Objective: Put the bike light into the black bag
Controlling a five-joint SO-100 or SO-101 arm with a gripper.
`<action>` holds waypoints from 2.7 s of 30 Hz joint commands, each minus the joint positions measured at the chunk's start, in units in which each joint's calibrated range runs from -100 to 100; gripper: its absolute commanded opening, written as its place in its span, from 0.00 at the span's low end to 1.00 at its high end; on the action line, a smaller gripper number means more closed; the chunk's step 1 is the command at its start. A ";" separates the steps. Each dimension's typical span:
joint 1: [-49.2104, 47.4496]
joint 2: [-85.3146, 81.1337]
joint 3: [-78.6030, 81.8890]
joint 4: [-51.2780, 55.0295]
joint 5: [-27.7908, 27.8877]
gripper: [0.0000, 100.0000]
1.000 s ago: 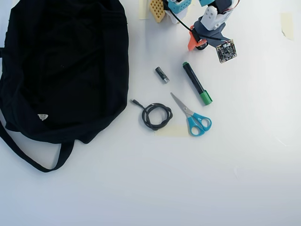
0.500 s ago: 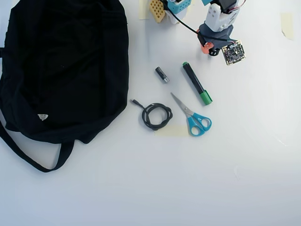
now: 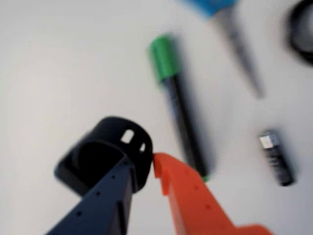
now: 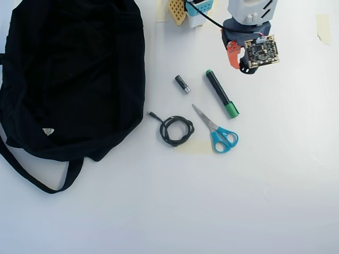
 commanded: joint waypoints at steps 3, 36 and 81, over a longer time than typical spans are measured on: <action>10.43 -1.86 -5.69 -0.42 2.04 0.02; 66.38 13.41 -4.71 -30.99 7.18 0.02; 14.70 -31.98 11.83 -6.36 3.45 0.02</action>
